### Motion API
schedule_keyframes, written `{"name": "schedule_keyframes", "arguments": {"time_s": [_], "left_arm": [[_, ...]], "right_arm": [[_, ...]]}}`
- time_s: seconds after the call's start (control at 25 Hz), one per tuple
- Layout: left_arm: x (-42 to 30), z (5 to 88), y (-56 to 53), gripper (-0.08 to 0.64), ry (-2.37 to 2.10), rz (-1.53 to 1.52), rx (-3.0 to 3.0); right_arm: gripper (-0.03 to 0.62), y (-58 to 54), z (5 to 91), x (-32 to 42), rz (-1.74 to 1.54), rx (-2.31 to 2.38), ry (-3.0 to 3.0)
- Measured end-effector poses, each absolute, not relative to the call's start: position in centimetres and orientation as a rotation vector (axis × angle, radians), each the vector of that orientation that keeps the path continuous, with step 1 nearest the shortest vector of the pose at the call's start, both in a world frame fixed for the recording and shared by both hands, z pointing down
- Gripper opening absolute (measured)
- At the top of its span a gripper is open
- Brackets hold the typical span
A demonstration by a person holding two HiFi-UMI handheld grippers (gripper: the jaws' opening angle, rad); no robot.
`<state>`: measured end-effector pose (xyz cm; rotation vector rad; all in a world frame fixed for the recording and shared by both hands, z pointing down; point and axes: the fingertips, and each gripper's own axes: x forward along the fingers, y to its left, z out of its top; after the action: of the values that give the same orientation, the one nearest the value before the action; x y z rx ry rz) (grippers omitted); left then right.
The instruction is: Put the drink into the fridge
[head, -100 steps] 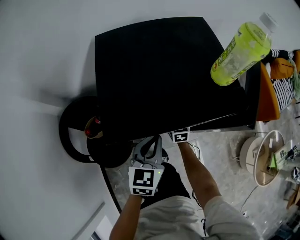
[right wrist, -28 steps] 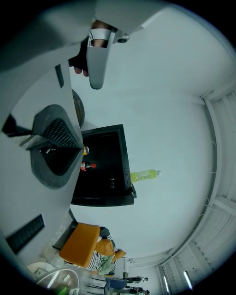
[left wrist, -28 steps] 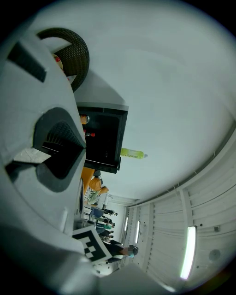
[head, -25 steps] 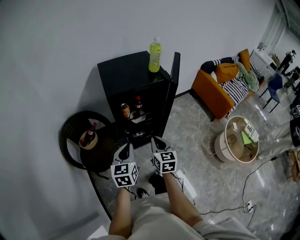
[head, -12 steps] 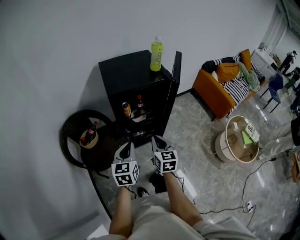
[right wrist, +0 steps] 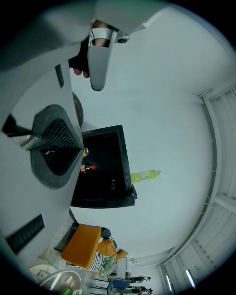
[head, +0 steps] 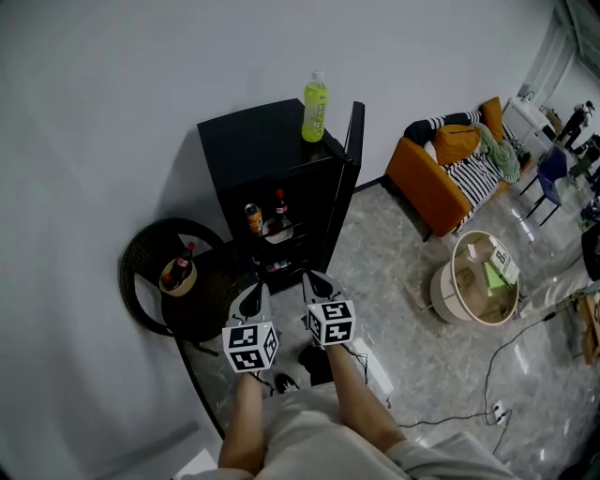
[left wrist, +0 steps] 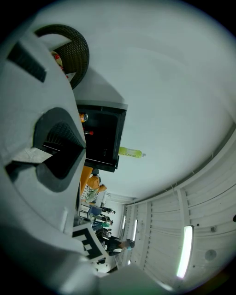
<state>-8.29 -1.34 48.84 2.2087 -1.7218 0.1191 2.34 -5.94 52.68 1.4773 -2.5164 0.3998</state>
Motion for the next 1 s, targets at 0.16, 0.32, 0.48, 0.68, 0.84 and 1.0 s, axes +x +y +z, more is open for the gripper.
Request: {"name": "schedule_keyframes", "arguments": {"time_s": [0.16,0.32,0.48,0.68,0.84,1.0], "left_arm": [[-8.1,48.7,-1.5,0.009,-1.719,0.115,2.214],[-8.0,48.7,-1.5,0.009,-1.716,0.104,2.213],[-7.7,48.8,-1.5,0.009,-1.708,0.092,2.215],[-7.0,49.1,-1.5,0.009,-1.674,0.079,2.219],[-6.9,51.4,-1.4,0.009,-1.625,0.134,2.225],[-11.4,61.7,2.0,0.009,-1.590,0.436,2.079]], "right_arm": [[0.006,-6.0,52.4,2.4,0.418,1.482,-2.537],[0.006,-5.9,52.1,2.6,0.470,1.488,-2.590],[0.006,-5.7,51.9,2.7,0.551,1.472,-2.652],[0.006,-5.7,51.9,3.3,0.633,1.464,-2.702],[0.006,-4.4,58.2,4.5,0.611,1.279,-2.537],[0.006,0.8,69.1,12.3,0.799,1.208,-2.259]]}}
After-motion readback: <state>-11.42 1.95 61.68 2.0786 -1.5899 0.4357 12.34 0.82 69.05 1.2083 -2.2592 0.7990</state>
